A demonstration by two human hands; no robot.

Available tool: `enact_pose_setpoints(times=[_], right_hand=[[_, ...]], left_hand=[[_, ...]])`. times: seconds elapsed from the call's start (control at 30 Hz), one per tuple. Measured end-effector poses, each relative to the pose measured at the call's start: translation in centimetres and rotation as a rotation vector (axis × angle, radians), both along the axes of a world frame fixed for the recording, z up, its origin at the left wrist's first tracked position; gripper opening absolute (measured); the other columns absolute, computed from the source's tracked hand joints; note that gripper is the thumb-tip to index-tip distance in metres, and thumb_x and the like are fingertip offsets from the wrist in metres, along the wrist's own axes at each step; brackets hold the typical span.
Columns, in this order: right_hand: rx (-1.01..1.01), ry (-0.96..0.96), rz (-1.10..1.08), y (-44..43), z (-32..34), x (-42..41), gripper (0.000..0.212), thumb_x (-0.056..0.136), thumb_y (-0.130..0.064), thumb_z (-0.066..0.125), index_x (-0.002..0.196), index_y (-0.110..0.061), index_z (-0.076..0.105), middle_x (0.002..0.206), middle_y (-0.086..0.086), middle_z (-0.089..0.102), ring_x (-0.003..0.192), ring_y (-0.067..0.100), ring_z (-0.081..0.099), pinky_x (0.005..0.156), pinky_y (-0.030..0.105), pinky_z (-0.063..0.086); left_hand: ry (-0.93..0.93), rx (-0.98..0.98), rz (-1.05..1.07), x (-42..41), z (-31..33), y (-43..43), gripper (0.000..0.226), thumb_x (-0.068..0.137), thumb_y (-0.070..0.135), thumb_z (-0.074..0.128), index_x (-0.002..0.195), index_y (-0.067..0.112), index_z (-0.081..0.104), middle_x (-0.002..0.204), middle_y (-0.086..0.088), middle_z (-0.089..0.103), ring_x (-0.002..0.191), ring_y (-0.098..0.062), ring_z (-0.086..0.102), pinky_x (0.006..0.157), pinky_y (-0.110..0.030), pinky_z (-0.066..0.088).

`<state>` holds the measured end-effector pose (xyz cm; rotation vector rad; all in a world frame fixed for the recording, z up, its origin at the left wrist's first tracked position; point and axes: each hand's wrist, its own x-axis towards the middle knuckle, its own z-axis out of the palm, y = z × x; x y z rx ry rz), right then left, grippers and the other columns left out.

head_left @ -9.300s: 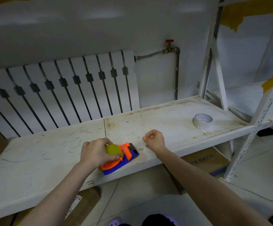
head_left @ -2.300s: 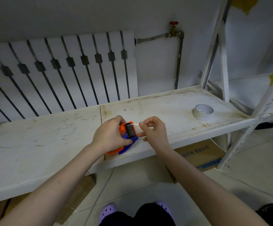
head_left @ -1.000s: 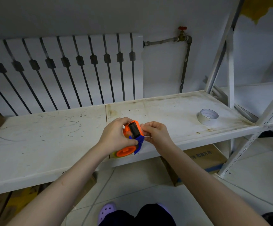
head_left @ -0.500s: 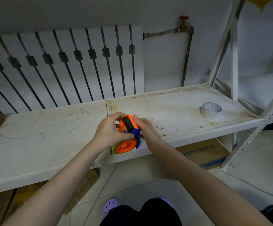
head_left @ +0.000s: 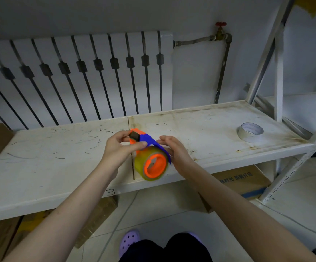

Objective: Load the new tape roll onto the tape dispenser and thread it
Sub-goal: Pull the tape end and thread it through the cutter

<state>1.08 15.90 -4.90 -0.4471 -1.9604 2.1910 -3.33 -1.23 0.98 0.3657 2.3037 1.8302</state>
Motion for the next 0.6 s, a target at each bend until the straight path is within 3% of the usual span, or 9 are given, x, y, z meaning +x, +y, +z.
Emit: enact_pose_setpoints(times=[0.03, 0.1, 0.17, 0.23, 0.3, 0.4, 0.5, 0.6], right_hand=[[0.089, 0.071, 0.035, 0.2, -0.1, 1.0, 0.025, 0.095, -0.031, 0.051, 0.118, -0.025, 0.048, 0.130, 0.001, 0.053, 0.117, 0.017, 0.054, 0.088, 0.026, 0.051], [0.339, 0.173, 0.109, 0.5, -0.3, 3.0, 0.060, 0.083, -0.033, 0.067, 0.133, -0.027, 0.033, 0.133, -0.009, 0.041, 0.121, 0.012, 0.048, 0.084, 0.017, 0.051], [0.601, 0.240, 0.103, 1.0, -0.5, 4.3, 0.097, 0.061, -0.043, 0.082, 0.138, -0.029, 0.024, 0.136, -0.013, 0.033, 0.124, 0.008, 0.042, 0.093, 0.020, 0.048], [0.796, 0.280, 0.067, 1.6, -0.5, 5.3, 0.114, 0.047, -0.051, 0.085, 0.140, -0.030, 0.022, 0.140, -0.009, 0.032, 0.126, 0.007, 0.039, 0.098, 0.026, 0.046], [0.892, 0.239, 0.020, 2.2, -0.3, 6.3, 0.119, 0.044, -0.053, 0.085, 0.141, -0.029, 0.020, 0.142, -0.005, 0.032, 0.126, 0.010, 0.040, 0.097, 0.033, 0.048], [0.930, 0.231, -0.090, 3.5, -0.8, 7.3, 0.114, 0.050, -0.047, 0.086, 0.142, -0.025, 0.021, 0.143, -0.003, 0.033, 0.125, 0.006, 0.038, 0.095, 0.029, 0.046], [0.874, 0.146, -0.183, 5.8, -1.4, 7.5, 0.114, 0.051, -0.043, 0.088, 0.141, -0.029, 0.019, 0.144, -0.007, 0.033, 0.127, 0.006, 0.038, 0.096, 0.030, 0.047], [0.777, -0.017, -0.308, 9.3, -1.9, 6.9, 0.118, 0.050, -0.043, 0.089, 0.143, -0.030, 0.017, 0.146, -0.004, 0.032, 0.130, 0.016, 0.039, 0.100, 0.039, 0.046]], left_hand=[[-0.090, 0.090, 0.032, 0.0, 0.2, 0.2, 0.042, 0.067, 0.023, 0.082, 0.106, 0.016, 0.066, 0.097, -0.006, 0.065, 0.090, -0.021, 0.065, 0.071, -0.025, 0.053], [-0.235, 0.201, 0.076, 0.4, 0.6, 1.1, 0.036, 0.071, 0.028, 0.078, 0.103, 0.016, 0.064, 0.087, -0.004, 0.068, 0.085, -0.024, 0.066, 0.076, -0.029, 0.052], [-0.292, 0.240, 0.117, 0.9, 0.8, 2.4, 0.030, 0.071, 0.032, 0.077, 0.093, 0.018, 0.062, 0.083, -0.001, 0.068, 0.083, -0.024, 0.066, 0.080, -0.033, 0.050], [-0.325, 0.256, 0.144, 1.6, 0.8, 3.8, 0.033, 0.070, 0.035, 0.078, 0.091, 0.018, 0.060, 0.083, -0.001, 0.068, 0.081, -0.022, 0.066, 0.077, -0.032, 0.050], [-0.370, 0.258, 0.153, 2.1, 0.7, 5.0, 0.044, 0.068, 0.037, 0.079, 0.101, 0.016, 0.060, 0.087, -0.003, 0.069, 0.084, -0.021, 0.067, 0.073, -0.030, 0.051], [-0.401, 0.230, 0.065, 2.4, 0.6, 6.6, 0.054, 0.067, 0.043, 0.078, 0.111, 0.015, 0.061, 0.100, -0.005, 0.071, 0.089, -0.022, 0.068, 0.079, -0.033, 0.050], [-0.391, 0.113, -0.035, 2.5, 1.1, 8.4, 0.066, 0.068, 0.051, 0.074, 0.122, 0.018, 0.054, 0.116, 0.000, 0.060, 0.103, -0.024, 0.063, 0.091, -0.038, 0.044], [-0.339, 0.041, -0.056, 2.0, 1.5, 9.7, 0.066, 0.070, 0.045, 0.075, 0.125, 0.018, 0.052, 0.125, 0.001, 0.053, 0.113, -0.024, 0.054, 0.093, -0.037, 0.042]])
